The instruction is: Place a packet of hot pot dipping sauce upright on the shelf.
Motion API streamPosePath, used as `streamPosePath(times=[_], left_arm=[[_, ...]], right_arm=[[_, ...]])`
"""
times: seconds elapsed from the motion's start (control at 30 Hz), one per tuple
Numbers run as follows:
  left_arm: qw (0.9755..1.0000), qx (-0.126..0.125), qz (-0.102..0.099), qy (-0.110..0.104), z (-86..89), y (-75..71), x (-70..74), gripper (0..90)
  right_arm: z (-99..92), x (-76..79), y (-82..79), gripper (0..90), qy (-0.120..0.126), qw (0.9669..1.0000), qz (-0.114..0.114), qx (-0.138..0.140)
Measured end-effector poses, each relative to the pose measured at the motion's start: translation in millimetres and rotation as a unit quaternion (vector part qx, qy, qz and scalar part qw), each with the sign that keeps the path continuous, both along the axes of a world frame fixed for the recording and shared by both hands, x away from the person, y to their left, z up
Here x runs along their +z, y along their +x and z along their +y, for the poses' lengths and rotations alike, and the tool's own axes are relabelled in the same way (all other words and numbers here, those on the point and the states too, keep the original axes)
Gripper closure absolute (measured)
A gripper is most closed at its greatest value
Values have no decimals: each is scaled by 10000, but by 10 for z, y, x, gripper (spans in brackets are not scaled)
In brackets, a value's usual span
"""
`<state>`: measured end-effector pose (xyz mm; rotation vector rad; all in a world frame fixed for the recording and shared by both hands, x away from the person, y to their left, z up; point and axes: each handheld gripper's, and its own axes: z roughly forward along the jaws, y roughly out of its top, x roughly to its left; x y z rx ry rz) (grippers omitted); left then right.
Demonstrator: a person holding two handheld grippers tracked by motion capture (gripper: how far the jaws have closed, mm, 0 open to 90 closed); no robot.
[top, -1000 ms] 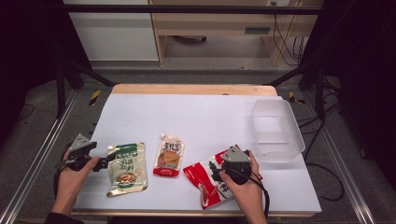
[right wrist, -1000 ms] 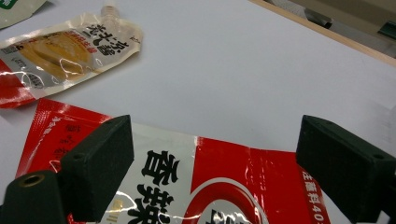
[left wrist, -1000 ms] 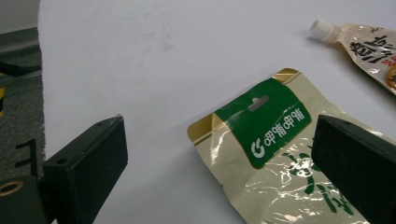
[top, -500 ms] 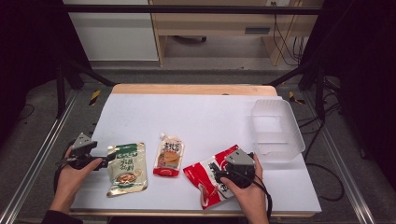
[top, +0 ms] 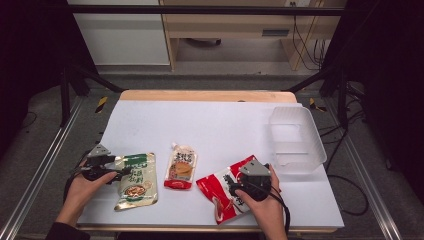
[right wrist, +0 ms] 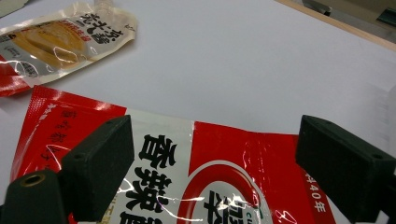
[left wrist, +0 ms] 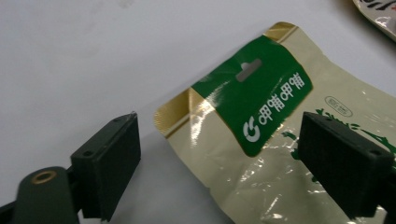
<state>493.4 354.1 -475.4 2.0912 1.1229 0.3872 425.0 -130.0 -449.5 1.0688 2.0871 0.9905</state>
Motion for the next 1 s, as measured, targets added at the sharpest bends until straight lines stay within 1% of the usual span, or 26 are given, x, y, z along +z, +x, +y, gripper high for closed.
streamPosePath(times=[0.1,0.17,0.2,0.23,0.33,0.37,0.43,0.47,0.5,0.53,0.57,0.67,0.73,0.77,0.8,0.83,0.87,0.93,0.97,1.0], left_arm=[[9999,-100,42,-131,-2,-35,28,246],[9996,-147,116,-196,6,-65,33,273],[9996,-176,110,-213,8,-83,39,297],[9993,-202,90,-293,15,-104,61,311],[9983,-308,40,-487,30,-162,115,399],[9981,-410,32,-466,29,-187,133,432],[9975,-535,5,-457,13,-229,154,469],[9976,-535,-31,-435,4,-238,158,492],[9978,-520,-21,-409,-2,-232,159,505],[9981,-458,6,-409,-19,-216,148,519],[9983,-458,18,-370,-25,-201,143,544],[9986,-396,61,-356,-64,-126,118,614],[9990,-362,73,-257,-87,-104,111,662],[9990,-400,88,-197,-97,-102,113,703],[9990,-399,74,-172,-109,-104,115,735],[9991,-399,45,-94,-122,-106,123,762],[9992,-386,33,-74,-129,-106,127,808],[9994,-356,42,27,-136,-101,134,872],[9994,-356,46,-1,-142,-102,137,885],[9993,-368,5,61,-145,-111,148,897]], right_arm=[[-5,6,-1,124,7,10000,11,8],[-7,14,-10,125,24,10000,-2,3],[-8,16,-11,126,33,10000,-11,-3],[-9,17,-10,126,30,10000,-14,-3],[-9,12,-4,127,-1,10000,6,-2],[-6,12,-3,128,-6,10000,16,-8],[-1,10,1,131,-36,10000,15,16],[7,8,1,133,-36,10000,19,7],[11,4,4,133,-61,10000,19,33],[16,1,5,134,-83,10000,33,31],[19,-3,7,134,-105,9999,44,40],[17,-1,5,135,-90,9999,29,36],[13,4,3,135,-79,10000,14,27],[11,4,5,135,-79,10000,6,34],[12,6,5,135,-82,10000,7,30],[15,7,2,135,-71,10000,11,22],[19,9,0,135,-71,10000,5,34],[18,10,-1,135,-104,9999,-12,37],[18,11,-2,135,-98,9999,-13,34],[18,10,-3,135,-95,10000,-8,24]])
